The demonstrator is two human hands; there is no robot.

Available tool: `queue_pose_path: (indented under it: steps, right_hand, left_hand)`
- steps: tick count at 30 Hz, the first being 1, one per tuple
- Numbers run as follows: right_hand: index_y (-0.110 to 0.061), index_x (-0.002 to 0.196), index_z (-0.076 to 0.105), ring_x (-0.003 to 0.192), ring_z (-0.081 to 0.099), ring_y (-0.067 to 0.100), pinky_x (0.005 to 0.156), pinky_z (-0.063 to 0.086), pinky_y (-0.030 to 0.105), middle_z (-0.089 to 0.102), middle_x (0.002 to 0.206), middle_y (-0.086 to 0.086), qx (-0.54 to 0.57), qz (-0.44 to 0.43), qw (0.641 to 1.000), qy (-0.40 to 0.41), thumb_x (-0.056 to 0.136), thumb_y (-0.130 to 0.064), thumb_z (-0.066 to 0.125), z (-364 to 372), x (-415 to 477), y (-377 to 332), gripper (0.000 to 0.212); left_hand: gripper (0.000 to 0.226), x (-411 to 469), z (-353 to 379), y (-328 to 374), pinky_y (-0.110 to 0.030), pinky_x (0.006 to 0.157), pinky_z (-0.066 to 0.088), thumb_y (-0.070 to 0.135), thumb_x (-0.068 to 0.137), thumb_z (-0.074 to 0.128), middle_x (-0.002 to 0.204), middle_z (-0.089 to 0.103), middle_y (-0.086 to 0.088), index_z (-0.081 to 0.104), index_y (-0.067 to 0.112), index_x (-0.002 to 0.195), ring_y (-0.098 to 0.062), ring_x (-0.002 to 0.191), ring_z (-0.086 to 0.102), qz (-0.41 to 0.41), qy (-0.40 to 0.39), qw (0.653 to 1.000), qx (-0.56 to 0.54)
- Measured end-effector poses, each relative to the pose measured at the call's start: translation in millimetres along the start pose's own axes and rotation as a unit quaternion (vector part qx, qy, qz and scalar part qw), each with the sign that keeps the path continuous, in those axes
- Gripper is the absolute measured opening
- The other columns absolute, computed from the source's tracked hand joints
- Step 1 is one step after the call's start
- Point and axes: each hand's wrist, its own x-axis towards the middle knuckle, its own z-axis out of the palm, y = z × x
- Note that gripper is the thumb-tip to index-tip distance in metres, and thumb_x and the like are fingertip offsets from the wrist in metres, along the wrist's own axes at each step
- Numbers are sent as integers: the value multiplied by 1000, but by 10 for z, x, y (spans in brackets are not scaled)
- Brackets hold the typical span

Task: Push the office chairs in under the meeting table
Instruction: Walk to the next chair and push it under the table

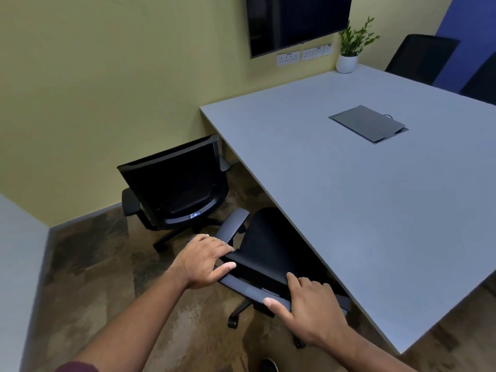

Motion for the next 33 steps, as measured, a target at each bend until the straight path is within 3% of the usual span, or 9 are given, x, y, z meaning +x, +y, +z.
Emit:
queue_pose_path:
  steps: [5, 8, 11, 16, 25, 30, 33]
  right_hand:
    - [-25, 157, 35, 119, 62, 24, 101, 45, 48, 64, 134, 1, 6, 41, 999, -28, 81, -99, -9, 8, 200, -148, 115]
    - [-24, 165, 26, 125, 61, 26, 105, 45, 49, 62, 142, 2, 11, 59, 998, -36, 78, -98, -14, -10, 311, -211, 121]
    - [-24, 166, 23, 130, 59, 27, 110, 43, 51, 58, 148, 2, 26, 86, 995, -44, 81, -99, -8, -45, 387, -276, 117]
    - [-25, 163, 28, 126, 60, 25, 105, 44, 49, 60, 141, 0, 34, 125, 991, -23, 78, -100, -11, -50, 563, -313, 120]
    - [-26, 165, 27, 134, 57, 21, 109, 43, 51, 56, 152, -5, 41, 225, 973, -21, 69, -99, -22, -142, 959, -510, 130]
    - [-23, 169, 18, 129, 58, 19, 101, 44, 47, 57, 151, -6, 25, 270, 962, 11, 87, -98, 1, -147, 1095, -527, 113]
    - [-24, 167, 30, 127, 60, 18, 100, 46, 44, 61, 147, -5, 25, 296, 954, 51, 90, -95, 5, -98, 1142, -488, 108]
  left_hand:
    - [70, 295, -21, -308, -43, 117, 38, 74, 105, 26, 139, 70, 9, 67, 29, 141, -12, 133, 59, 45, -1, 999, 3]
    - [68, 513, -37, -475, -46, 115, 42, 71, 106, 30, 137, 71, 5, 69, 26, 139, -16, 132, 61, 82, 3, 997, 12]
    - [66, 728, -21, -609, -47, 115, 43, 70, 106, 33, 137, 72, 4, 70, 26, 138, -17, 132, 62, 106, 2, 994, 8]
    - [70, 1082, -10, -787, -47, 116, 42, 74, 105, 29, 137, 72, 7, 70, 27, 138, -14, 130, 62, 147, 5, 989, -10]
    - [75, 1830, -47, -1090, -47, 109, 45, 75, 106, 24, 130, 75, 6, 72, 25, 134, -17, 122, 66, 241, 12, 970, -12]
    - [77, 2199, -21, -1143, -48, 108, 47, 76, 105, 24, 130, 75, 6, 72, 24, 134, -18, 122, 67, 284, 14, 959, -15]
    - [79, 2391, 12, -1139, -49, 109, 46, 78, 104, 21, 132, 75, 6, 71, 26, 135, -19, 123, 67, 296, 5, 955, -15]
